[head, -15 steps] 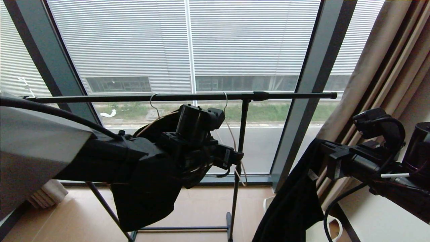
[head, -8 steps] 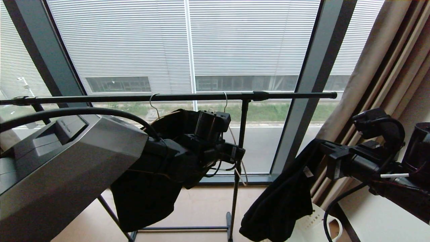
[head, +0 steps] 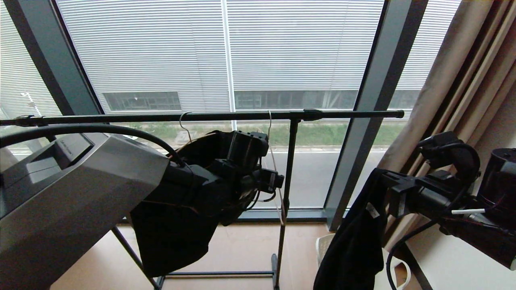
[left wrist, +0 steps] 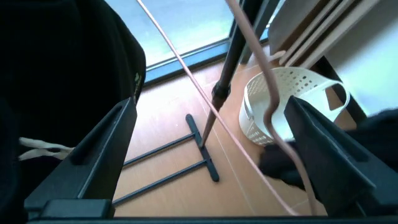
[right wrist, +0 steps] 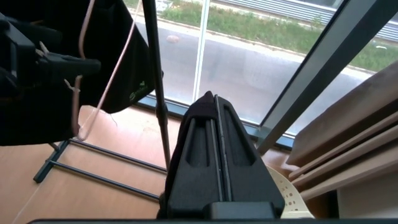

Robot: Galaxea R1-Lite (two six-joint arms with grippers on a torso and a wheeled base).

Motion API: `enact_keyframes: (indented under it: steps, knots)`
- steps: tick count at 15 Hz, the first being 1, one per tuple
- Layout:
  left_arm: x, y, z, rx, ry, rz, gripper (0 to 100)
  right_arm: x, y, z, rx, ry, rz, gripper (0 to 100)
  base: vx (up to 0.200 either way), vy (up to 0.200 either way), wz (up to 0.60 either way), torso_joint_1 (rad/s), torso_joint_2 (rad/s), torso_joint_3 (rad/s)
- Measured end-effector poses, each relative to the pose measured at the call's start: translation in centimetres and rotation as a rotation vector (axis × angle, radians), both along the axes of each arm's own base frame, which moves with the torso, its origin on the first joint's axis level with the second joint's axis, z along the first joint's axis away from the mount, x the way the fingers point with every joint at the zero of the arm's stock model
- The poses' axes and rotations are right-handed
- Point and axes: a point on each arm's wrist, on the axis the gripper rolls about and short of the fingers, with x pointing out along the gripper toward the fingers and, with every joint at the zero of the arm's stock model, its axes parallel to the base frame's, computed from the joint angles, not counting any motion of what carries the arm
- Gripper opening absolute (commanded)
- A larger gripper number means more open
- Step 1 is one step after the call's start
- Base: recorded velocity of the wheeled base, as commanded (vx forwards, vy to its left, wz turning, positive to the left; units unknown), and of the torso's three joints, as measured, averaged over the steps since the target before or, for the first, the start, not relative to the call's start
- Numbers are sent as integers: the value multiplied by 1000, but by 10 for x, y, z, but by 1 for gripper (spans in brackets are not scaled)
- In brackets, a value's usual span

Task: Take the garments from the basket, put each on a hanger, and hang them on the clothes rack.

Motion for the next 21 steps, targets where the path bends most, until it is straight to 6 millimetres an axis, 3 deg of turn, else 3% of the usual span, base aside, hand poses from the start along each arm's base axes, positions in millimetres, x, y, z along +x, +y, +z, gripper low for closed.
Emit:
enact_keyframes:
  steps: [8, 13, 14, 21]
  knots:
    - [-2, 1, 6, 41, -40, 44, 100, 0, 0, -1, -1, 3, 1, 0, 0, 0, 0, 0, 0, 0]
    - [1, 0, 0, 71, -42, 50, 100, 0, 0, -1, -1, 4, 2, 0, 0, 0, 0, 0, 0, 0]
    - [2, 0, -2, 79, -42, 60, 0, 0, 0, -1, -2, 5, 1, 0, 0, 0, 0, 0, 0, 0]
    - [9, 8, -7, 87, -37, 93, 0, 0, 0, -2, -2, 6, 2, 0, 0, 0, 0, 0, 0, 0]
